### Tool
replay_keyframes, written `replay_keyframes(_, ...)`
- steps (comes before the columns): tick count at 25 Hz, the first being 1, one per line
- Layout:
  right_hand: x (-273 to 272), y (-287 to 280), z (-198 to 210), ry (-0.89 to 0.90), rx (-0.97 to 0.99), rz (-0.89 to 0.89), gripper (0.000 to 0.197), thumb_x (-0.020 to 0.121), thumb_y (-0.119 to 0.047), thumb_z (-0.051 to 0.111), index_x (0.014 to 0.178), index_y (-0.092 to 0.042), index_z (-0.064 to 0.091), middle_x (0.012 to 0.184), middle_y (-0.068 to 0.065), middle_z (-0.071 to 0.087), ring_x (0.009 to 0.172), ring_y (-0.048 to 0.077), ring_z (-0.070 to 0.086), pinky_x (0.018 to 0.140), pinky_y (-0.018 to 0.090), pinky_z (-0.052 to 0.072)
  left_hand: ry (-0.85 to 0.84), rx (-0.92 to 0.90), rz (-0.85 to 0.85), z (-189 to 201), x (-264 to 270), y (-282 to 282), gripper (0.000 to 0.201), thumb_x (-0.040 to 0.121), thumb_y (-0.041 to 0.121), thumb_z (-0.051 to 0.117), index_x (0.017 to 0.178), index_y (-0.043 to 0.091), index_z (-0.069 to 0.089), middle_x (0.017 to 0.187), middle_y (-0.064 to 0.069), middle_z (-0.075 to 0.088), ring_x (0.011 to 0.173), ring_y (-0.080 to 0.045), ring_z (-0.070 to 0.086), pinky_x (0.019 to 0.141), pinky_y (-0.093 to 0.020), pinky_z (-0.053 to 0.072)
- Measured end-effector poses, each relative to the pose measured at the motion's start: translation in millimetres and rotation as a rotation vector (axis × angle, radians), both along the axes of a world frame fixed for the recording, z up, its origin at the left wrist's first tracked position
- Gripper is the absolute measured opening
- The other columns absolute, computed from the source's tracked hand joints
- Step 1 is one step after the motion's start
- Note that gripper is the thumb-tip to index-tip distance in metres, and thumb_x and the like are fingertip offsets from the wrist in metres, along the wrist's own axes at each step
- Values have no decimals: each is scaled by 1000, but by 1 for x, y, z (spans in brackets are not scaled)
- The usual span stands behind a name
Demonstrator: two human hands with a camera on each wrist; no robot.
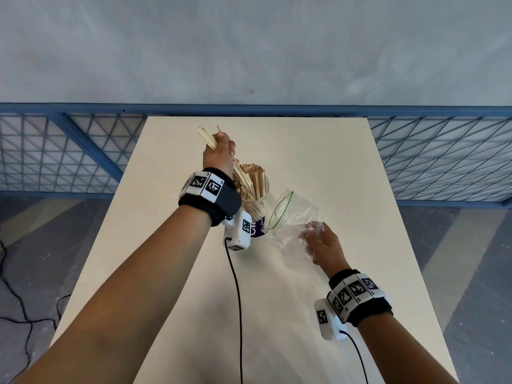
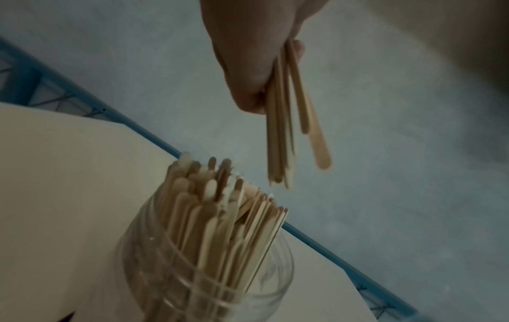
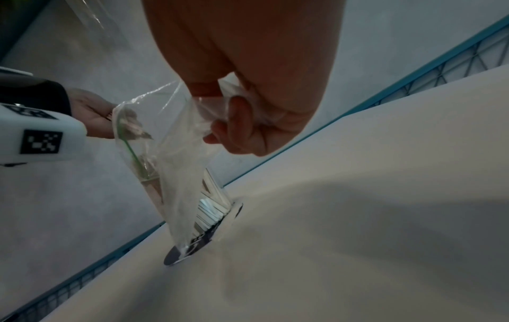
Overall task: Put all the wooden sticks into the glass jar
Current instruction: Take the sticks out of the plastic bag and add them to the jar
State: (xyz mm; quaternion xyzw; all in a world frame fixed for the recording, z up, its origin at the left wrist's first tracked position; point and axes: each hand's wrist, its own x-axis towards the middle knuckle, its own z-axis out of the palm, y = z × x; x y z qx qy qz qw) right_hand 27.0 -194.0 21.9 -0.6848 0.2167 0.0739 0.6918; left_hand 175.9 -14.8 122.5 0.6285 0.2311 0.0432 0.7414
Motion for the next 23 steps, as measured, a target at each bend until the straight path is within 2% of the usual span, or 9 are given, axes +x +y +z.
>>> replay_keyframes(2,0,0,-1,22,2,-12,22,92,-1,45,89,-22,51,76,0,59,35,-3,43,35,9,31,-42,-105,34,-4,8,-4,35,97,33,35,65,22,44,59,6,43,56,-9,45,60,-26,40)
replay_keyframes(5,2,1,0,27,8,-26,20,92,1,44,92,-18,51,76,0,59,34,-4,44,34,8,31,-63,-166,14,-18,10,-13,33,98,29,37,66,22,45,56,6,43,55,-9,49,57,-24,42)
replay_keyframes(8,3,0,-1,18,19,-29,26,92,2,44,87,-23,51,75,0,59,34,-3,43,33,8,30,-96,-72,-76,-34,8,-19,25,96,18,44,73,22,50,61,2,48,57,-8,53,59,-25,46)
replay_keyframes(11,3,-3,-2,14,37,-35,26,92,2,44,86,-23,51,75,1,58,34,-2,42,33,9,30,-172,-20,-143,-44,5,-17,23,94,5,47,76,20,50,64,-3,52,47,2,56,59,-18,50)
replay_keyframes(14,2,-4,-4,13,32,-28,24,92,0,45,87,-23,51,75,1,59,34,-2,41,34,9,30,-215,71,-184,-47,4,-11,25,91,3,51,77,23,51,60,4,60,45,4,56,55,-13,49)
replay_keyframes(16,1,-3,-5,15,20,-18,24,92,0,46,88,-23,51,76,0,59,34,-2,41,34,9,31,-221,113,-194,-46,2,-9,26,89,1,52,77,24,52,63,2,58,47,4,57,54,-12,48)
replay_keyframes(19,0,-1,-4,15,30,-22,19,92,0,45,93,-19,51,76,0,59,36,-4,45,34,8,31,-220,386,-364,-47,-9,-7,19,88,4,55,80,21,62,71,2,62,59,1,58,59,-10,49)
replay_keyframes(21,-1,0,-3,13,35,-25,20,92,1,45,92,-18,50,76,1,59,36,-4,46,34,7,31,-215,724,-605,-49,-18,-2,10,86,10,60,89,13,69,78,-3,66,67,-9,60,69,-22,52)
replay_keyframes(23,-2,0,-1,17,24,-23,22,91,1,45,90,-21,50,77,0,59,35,-4,44,34,8,32,-247,976,-796,-53,-24,6,13,86,12,61,95,8,68,92,-13,68,89,-24,63,85,-32,50)
